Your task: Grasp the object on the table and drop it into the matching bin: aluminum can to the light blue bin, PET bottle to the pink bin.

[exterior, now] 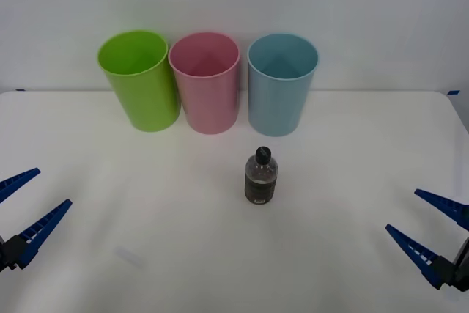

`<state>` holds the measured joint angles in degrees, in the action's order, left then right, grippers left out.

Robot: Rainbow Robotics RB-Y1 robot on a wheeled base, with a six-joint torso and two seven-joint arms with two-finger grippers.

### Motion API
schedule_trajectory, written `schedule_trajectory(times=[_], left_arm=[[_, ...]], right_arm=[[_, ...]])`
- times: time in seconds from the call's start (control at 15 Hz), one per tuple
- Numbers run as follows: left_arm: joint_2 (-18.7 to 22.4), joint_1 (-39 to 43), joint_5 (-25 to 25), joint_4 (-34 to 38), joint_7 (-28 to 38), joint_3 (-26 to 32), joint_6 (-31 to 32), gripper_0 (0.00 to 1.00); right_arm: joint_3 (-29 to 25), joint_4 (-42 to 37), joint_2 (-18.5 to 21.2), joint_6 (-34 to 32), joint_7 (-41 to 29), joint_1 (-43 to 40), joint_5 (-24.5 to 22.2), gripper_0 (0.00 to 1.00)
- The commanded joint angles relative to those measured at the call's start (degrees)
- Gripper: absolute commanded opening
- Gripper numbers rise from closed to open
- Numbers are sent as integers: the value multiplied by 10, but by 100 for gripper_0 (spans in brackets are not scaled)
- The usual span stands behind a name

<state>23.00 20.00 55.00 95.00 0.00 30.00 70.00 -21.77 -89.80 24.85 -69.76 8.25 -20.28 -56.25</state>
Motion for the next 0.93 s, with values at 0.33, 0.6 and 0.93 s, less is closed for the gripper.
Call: schedule_trajectory(times=[0.33,0.6,0.93], left_arm=[[0,0,0,0,0,0,0,100],[0,0,0,0,0,0,0,100],[0,0,0,0,0,0,0,100]], right_arm=[[87,82,-1,13,77,67,0,100],[143,83,-1,51,91,95,0,100],[217,83,-2,124,115,129,1,100]])
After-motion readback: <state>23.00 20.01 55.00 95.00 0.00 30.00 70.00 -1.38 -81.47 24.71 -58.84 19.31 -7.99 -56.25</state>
